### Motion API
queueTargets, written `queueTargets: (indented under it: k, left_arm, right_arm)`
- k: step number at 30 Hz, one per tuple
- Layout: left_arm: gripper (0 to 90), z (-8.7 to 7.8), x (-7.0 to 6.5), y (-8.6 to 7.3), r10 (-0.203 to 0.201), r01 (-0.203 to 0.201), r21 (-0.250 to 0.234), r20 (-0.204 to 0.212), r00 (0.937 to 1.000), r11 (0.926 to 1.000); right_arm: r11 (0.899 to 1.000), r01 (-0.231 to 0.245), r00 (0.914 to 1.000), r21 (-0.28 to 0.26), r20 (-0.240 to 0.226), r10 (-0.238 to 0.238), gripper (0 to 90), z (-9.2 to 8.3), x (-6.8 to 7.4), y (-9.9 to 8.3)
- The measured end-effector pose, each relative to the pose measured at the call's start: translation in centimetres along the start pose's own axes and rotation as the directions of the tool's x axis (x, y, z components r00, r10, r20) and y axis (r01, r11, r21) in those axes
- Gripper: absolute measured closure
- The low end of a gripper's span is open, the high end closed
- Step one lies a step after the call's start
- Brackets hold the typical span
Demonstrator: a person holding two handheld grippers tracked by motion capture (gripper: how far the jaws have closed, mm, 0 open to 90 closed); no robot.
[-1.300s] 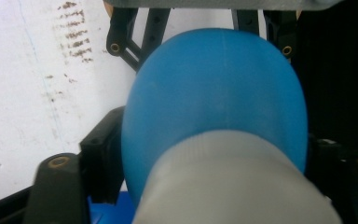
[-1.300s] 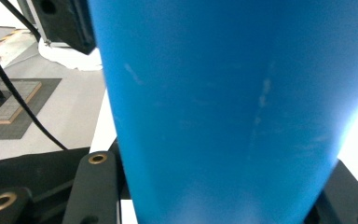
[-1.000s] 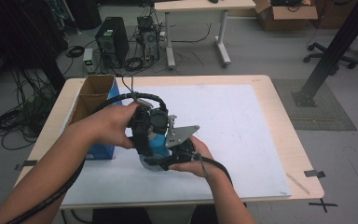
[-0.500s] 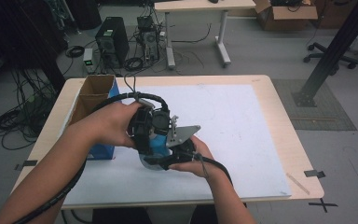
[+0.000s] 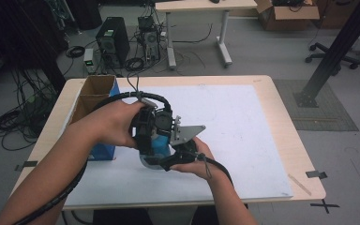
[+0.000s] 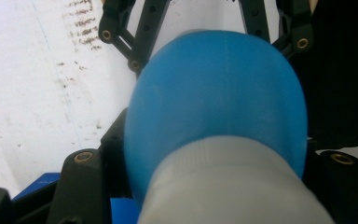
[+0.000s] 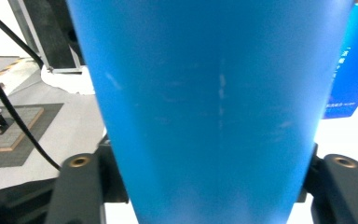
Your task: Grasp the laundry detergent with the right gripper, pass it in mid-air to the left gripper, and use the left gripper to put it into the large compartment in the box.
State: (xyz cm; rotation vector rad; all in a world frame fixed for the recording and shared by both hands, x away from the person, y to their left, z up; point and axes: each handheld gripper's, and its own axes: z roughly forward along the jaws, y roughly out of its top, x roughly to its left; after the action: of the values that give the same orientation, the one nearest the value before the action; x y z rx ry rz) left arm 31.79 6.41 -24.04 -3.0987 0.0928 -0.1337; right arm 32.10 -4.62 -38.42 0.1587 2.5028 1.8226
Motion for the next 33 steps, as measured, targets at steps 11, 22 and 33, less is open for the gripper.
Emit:
queueTargets:
  k: [11,22,33]
  left_arm:
    - [38.9,-0.2,-0.1,0.3,0.011,-0.011,0.001,0.0,0.9999,0.9999]
    - [38.8,-0.2,0.1,0.4,-0.005,0.005,0.004,0.011,0.9999,1.0]
    - [38.6,-0.5,0.4,0.4,-0.057,0.057,0.011,0.018,0.9982,0.9983]
  right_arm:
    - [1.0,-0.009,0.9998,-0.008,0.015,0.009,21.4,-0.1,0.1,-0.2]
    - [1.0,-0.013,0.9997,-0.019,0.02,0.014,4.8,-0.7,0.1,-0.3]
    - [1.0,0.001,0.9995,-0.002,0.031,-0.001,0.4,-1.3,0.2,-0.4]
